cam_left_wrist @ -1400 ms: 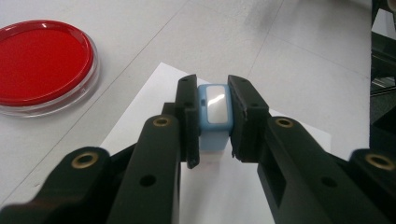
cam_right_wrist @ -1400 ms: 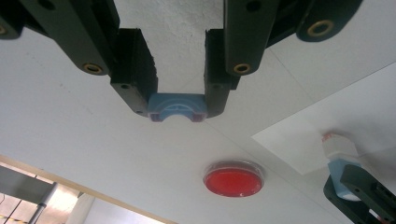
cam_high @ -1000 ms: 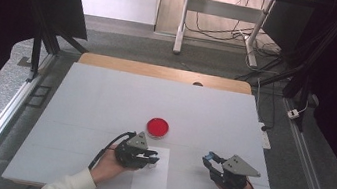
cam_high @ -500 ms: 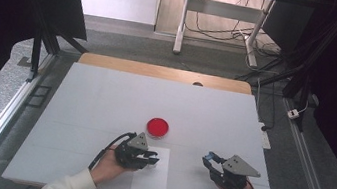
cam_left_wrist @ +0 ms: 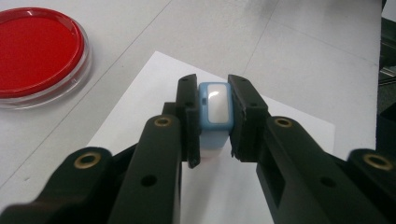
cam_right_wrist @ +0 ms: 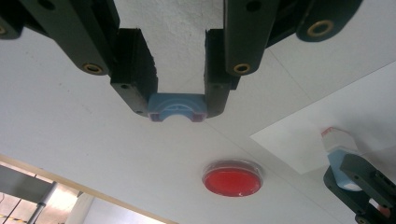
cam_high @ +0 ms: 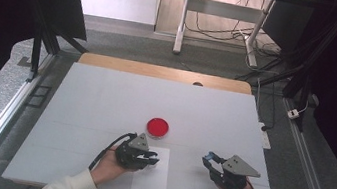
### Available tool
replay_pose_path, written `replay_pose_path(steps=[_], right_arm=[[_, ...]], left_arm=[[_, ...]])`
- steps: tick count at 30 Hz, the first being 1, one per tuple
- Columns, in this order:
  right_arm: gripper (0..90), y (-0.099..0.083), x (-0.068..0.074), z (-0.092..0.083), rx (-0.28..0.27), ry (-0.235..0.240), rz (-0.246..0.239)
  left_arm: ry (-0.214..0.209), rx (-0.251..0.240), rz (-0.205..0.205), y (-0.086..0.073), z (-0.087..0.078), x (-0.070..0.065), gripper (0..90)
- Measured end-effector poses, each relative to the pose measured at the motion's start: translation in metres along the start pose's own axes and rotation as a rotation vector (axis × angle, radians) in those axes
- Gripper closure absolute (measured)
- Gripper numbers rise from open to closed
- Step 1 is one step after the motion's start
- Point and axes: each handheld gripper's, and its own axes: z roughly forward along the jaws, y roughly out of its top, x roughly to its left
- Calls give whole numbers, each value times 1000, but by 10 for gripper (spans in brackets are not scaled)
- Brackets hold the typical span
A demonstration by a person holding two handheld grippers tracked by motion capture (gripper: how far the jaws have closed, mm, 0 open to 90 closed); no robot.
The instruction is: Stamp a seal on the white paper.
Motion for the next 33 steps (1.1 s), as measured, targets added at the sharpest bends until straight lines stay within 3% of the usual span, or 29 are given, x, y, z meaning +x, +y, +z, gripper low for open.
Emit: replay_pose_path(steps=[20,30,33], right_arm=[[652,0,0,0,-1,1,1],[653,0,1,0,-2,0,-1],[652,0,1,0,-1,0,-2]], left_arm=[[43,24,13,0,2,-6,757],[38,21,-1,-1,2,-5,758],[48,20,12,-1,2,-7,758]])
